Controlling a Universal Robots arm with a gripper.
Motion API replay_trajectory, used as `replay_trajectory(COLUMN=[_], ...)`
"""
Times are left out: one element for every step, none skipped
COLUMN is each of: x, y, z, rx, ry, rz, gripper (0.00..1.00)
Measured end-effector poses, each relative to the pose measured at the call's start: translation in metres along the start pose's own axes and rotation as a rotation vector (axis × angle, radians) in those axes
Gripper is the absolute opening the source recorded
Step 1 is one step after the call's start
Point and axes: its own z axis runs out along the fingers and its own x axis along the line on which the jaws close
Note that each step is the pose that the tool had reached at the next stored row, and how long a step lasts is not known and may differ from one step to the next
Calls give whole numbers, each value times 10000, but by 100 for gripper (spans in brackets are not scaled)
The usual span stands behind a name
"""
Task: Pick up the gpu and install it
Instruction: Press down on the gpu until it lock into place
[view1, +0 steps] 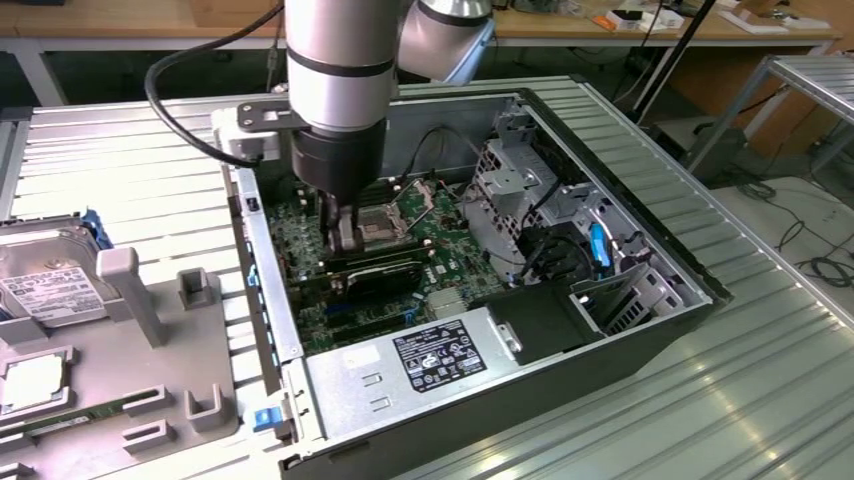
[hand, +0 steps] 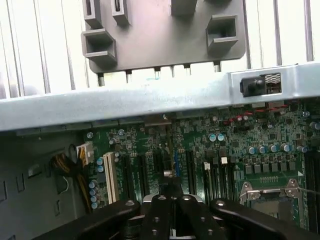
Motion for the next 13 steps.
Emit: replay_trajectory(x=[5,8,10,17,21,25,28,31,34,36,37,38,40], y=[44,75,93,157,195,228,252,274,298,312,322,330,340], z=[1,0,-2,-8,-12,-17,-22,-29,-39,-44,-49,-53,-57], rx=[-1,-2,-3,-8,-19,-34,-50,-72,-103,-114,-123,-129,-136], ry=[-11,-16,-20,-47,-78,-109,-131,-145,-157,-164,-168,-172,-178], rz=[0,3,8,29,57,77,93,110,133,147,158,165,174], gripper=[11,11,11,11,11,11,11,11,11,11,11,11,11])
